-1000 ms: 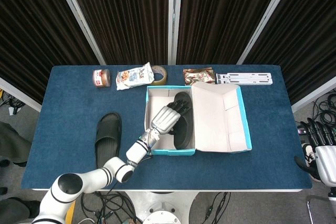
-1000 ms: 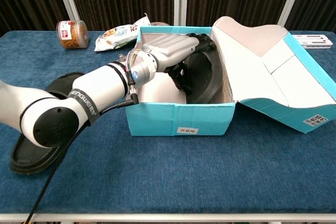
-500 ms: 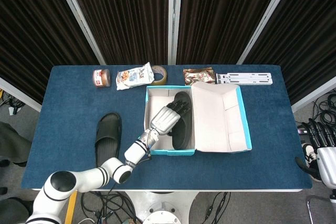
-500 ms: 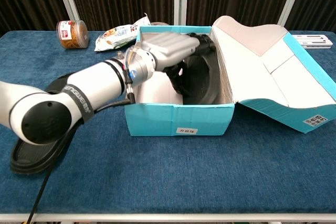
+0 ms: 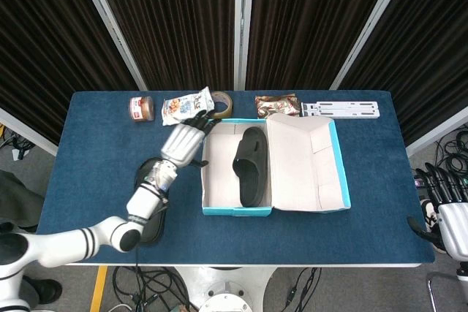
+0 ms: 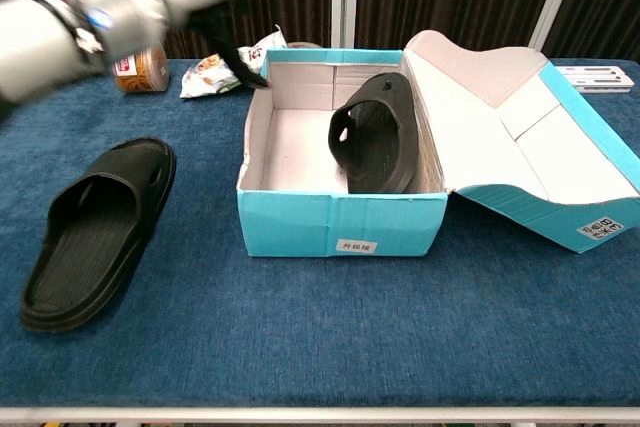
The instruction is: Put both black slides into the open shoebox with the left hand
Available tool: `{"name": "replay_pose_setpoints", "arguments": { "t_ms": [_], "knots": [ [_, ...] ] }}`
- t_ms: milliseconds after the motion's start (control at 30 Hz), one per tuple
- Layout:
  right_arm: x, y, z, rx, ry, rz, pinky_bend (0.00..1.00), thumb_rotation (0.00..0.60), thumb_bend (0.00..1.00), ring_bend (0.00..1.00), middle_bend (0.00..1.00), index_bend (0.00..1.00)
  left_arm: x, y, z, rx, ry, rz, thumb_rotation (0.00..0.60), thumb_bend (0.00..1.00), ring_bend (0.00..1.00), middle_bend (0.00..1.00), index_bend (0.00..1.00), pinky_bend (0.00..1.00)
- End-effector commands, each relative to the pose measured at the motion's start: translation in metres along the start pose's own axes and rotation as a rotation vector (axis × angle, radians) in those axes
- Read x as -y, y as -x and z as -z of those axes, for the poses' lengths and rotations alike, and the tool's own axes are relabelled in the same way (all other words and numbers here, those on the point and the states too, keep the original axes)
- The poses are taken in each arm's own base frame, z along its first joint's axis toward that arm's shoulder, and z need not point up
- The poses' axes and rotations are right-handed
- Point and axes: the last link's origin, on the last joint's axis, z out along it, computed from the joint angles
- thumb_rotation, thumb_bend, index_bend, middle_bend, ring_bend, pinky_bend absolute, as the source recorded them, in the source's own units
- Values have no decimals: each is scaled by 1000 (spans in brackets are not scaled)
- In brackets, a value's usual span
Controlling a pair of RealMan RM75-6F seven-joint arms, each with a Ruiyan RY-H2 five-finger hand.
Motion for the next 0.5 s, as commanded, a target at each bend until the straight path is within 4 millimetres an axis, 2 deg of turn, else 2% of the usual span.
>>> {"name": "replay_pose_setpoints", "arguments": {
  "t_ms": [33,133,267,400,500],
  "knots": [
    [0,1,-2,5,-7,-2,0,600,127,0,0,0,60,-14,54,150,-201,3,600,0,267,0,109,457],
    [1,4,-4,16,-15,-7,0,600,128,0,0,0,79,-7,82,252,-276,48,600,0,377,0,109,581],
    [3,9,-8,28,-22,-16,0,600,127,0,0,0,91,8,106,358,-331,104,600,0,434,0,109,623],
    [5,11,-10,35,-35,-16,0,600,128,0,0,0,98,24,116,417,-368,153,600,0,463,0,109,651],
    [5,11,-10,33,-31,-12,0,600,127,0,0,0,98,33,117,448,-379,179,600,0,466,0,109,655]
  ]
}}
